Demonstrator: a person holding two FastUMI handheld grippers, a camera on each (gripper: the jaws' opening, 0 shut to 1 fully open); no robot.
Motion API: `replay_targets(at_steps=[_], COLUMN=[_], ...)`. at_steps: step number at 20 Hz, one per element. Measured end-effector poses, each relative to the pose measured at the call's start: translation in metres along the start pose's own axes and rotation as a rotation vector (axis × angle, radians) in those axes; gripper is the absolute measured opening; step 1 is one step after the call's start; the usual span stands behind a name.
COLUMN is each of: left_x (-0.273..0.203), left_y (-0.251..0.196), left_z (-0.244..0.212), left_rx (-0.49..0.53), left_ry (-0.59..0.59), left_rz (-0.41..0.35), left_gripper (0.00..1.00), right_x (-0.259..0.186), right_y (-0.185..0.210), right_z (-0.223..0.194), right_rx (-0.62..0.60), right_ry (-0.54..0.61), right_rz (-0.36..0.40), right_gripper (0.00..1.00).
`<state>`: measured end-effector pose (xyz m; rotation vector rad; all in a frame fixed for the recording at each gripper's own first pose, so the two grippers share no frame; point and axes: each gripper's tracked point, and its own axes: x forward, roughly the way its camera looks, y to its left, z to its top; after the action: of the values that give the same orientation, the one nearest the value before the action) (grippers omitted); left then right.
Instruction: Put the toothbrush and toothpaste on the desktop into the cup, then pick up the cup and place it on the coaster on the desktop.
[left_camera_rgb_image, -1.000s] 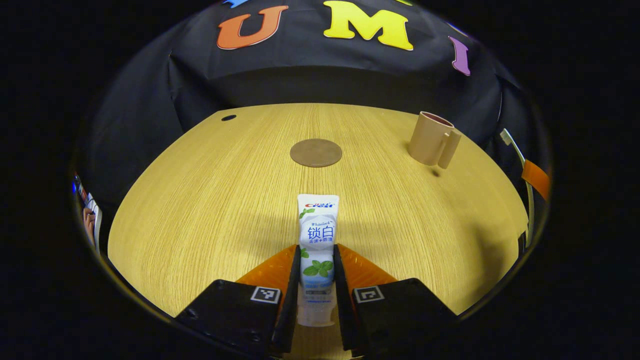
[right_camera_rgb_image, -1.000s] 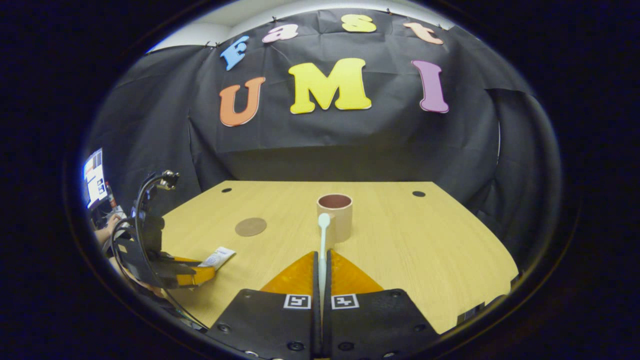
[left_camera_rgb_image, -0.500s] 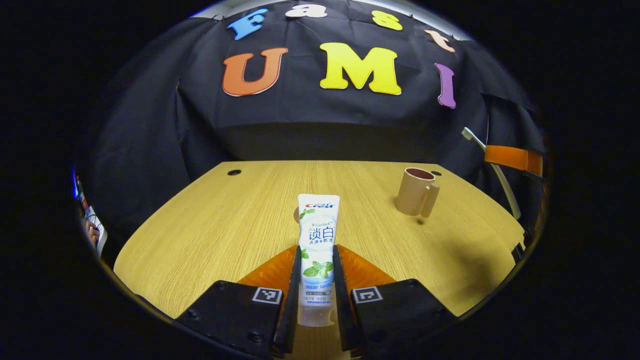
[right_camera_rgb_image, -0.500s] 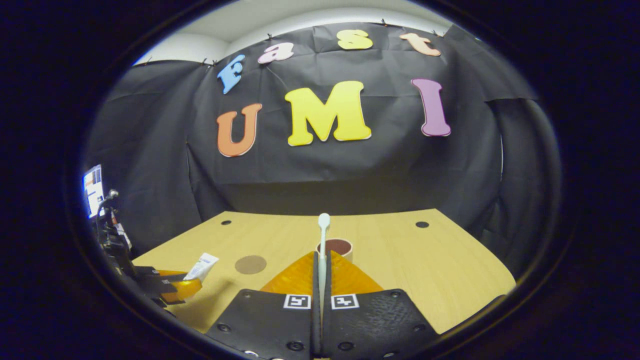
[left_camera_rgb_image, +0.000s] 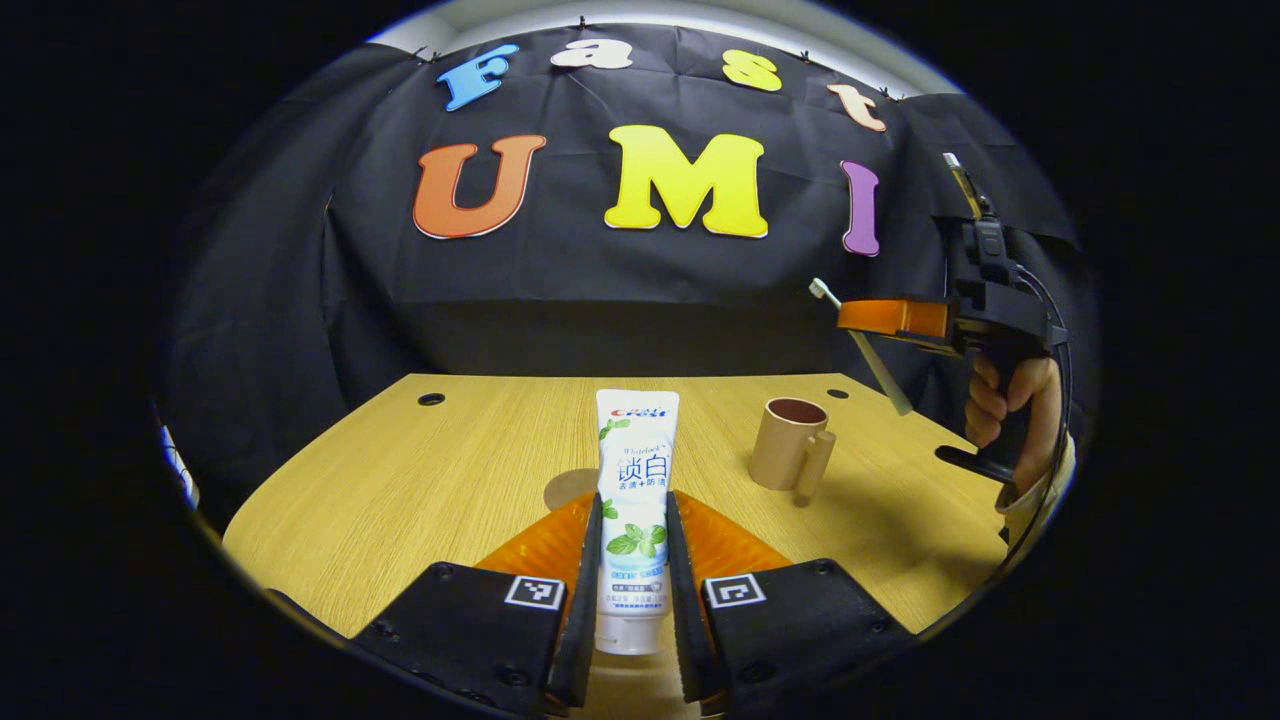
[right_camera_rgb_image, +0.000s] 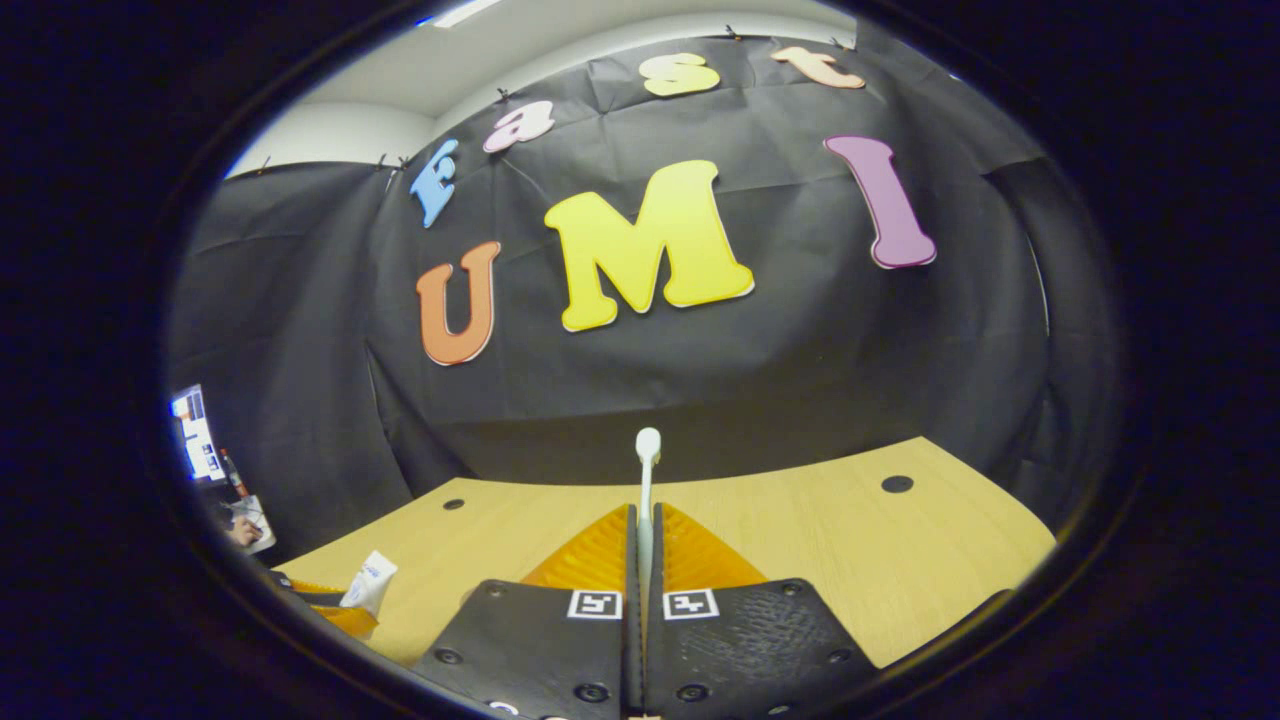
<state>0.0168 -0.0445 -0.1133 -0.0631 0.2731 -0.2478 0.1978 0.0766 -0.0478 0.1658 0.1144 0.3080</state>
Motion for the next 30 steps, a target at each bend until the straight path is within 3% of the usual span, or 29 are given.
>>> replay_targets(at_steps=[5, 10, 30], left_x=[0.006, 0.01, 0.014], left_y=[-0.005, -0.01, -0.018], left_z=[-0.007, -0.006, -0.008], left_rx=[-0.01, 0.0, -0.005], left_ry=[0.022, 0.026, 0.051], left_rz=[-0.012, -0.021, -0.028], left_gripper=[0.37, 0.37, 0.37], right_x=[0.053, 0.077, 0.082], right_y=[-0.002, -0.004, -0.017], right_z=[-0.004, -0.014, -0.039], right_rx=[-0.05, -0.099, -0.106], right_ry=[-0.043, -0.062, -0.004], right_rz=[0.04, 0.045, 0.036], right_gripper=[0.02, 0.0, 0.05])
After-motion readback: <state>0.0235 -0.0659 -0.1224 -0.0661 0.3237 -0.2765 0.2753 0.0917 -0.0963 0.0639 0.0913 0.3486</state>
